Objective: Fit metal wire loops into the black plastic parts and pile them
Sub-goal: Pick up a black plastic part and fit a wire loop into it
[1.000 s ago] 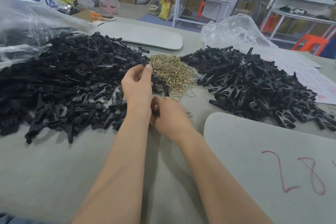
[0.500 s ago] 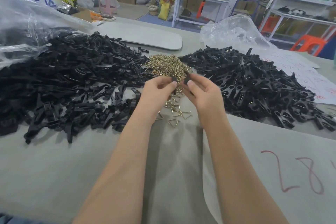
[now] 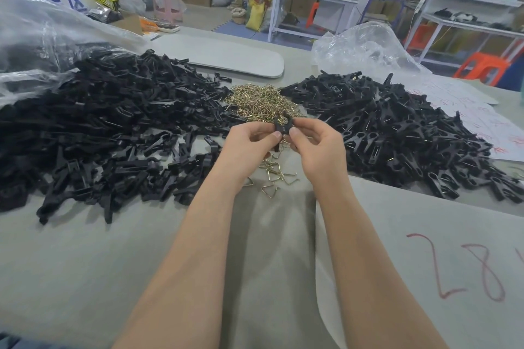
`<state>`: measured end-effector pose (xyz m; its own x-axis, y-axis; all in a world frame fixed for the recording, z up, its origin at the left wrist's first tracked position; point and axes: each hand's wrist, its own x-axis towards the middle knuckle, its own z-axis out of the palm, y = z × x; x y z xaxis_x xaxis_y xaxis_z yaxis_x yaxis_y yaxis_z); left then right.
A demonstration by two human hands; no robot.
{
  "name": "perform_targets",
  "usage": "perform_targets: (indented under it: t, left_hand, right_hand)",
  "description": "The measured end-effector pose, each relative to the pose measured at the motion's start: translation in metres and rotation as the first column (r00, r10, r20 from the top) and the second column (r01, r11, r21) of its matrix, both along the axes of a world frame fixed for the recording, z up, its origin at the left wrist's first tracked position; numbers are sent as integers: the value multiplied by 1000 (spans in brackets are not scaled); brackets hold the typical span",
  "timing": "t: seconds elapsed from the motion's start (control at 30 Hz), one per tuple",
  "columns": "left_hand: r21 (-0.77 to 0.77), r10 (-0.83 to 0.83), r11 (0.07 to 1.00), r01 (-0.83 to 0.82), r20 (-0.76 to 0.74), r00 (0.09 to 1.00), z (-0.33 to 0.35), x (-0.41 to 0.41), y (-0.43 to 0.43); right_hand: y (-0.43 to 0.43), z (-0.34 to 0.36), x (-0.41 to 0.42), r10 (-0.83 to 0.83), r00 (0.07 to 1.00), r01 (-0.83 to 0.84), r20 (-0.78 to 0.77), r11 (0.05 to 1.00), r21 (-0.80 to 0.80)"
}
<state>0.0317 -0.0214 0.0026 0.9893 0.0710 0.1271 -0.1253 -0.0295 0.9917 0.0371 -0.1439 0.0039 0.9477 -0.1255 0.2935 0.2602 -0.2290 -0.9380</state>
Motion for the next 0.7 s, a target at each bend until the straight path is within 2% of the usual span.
perform_targets:
  t: [0.7]
  left_hand:
    - [-34,-39,999,39,-8,999,0,0,1]
  right_hand:
    - [-1,0,-1,-18,1000,18,24,1000,0]
